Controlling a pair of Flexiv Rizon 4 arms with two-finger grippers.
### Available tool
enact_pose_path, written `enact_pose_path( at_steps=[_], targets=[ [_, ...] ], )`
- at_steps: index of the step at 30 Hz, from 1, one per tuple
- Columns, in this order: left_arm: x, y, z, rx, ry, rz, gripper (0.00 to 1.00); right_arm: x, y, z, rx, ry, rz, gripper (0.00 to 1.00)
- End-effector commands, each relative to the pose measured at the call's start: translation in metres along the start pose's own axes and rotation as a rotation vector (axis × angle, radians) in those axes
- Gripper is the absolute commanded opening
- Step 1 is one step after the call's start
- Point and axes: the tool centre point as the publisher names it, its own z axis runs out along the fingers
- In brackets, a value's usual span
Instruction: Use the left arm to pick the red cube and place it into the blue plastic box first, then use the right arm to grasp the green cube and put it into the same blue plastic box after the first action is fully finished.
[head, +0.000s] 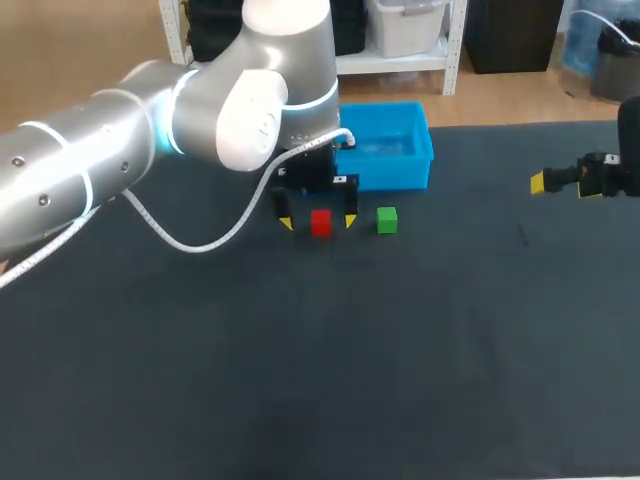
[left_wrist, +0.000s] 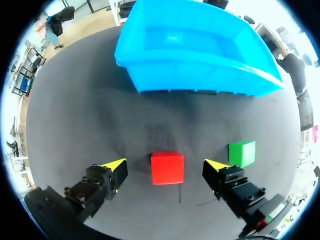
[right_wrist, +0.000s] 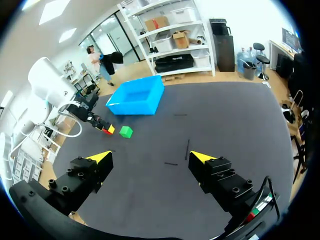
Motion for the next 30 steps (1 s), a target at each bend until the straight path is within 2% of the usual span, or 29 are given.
enact_pose_path(
  at_steps=[1,10,11,12,14,15,16,18,20,22,26,30],
  targets=[
    [-0.0037,-0.0021,0.0008,-0.019,0.009,-0.008,1.0,-0.0002,-0.0004,-0.0004,-0.001,0.002,-0.001,1.0],
    [-0.0031,0.0,0.0033,-0.037,0.007,-0.012,1.0,-0.0002,-0.0004,-0.0004,-0.001,0.002,-0.001,1.0],
    [-0.0032,0.0001,0.0039,-0.038,0.008,-0.012,0.98,-0.0002,-0.0004,-0.0004,-0.001,0.002,-0.001,1.0],
    [-0.0032,0.0001,0.0047,-0.04,0.009,-0.013,0.86,-0.0002,-0.0004,-0.0004,-0.001,0.002,-0.001,1.0],
    [-0.0032,-0.0001,0.0058,-0.042,0.012,-0.012,0.73,-0.0002,-0.0004,-0.0004,-0.001,0.002,-0.001,1.0],
    [-0.0032,-0.0003,0.006,-0.043,0.012,-0.011,0.55,-0.0002,-0.0004,-0.0004,-0.001,0.002,-0.001,1.0],
    [-0.0032,-0.0006,0.0063,-0.043,0.013,-0.009,0.47,-0.0002,-0.0004,-0.0004,-0.001,0.002,-0.001,1.0],
    [-0.0031,-0.0011,0.0066,-0.041,0.012,-0.007,0.42,-0.0002,-0.0004,-0.0004,-0.001,0.002,-0.001,1.0],
    [-0.0031,-0.0016,0.0069,-0.04,0.012,-0.007,0.3,-0.0002,-0.0004,-0.0004,-0.001,0.002,-0.001,1.0],
    [-0.0032,-0.0019,0.0072,-0.039,0.011,-0.006,0.25,-0.0002,-0.0004,-0.0004,-0.001,0.002,-0.001,1.0],
    [-0.0036,-0.0026,0.0072,-0.038,0.008,-0.005,0.0,-0.0002,-0.0004,-0.0004,-0.001,0.002,-0.001,1.0],
    [-0.0038,-0.0029,0.0069,-0.037,0.005,-0.006,0.0,-0.0002,-0.0004,-0.0004,-0.001,0.002,-0.001,1.0]
  ],
)
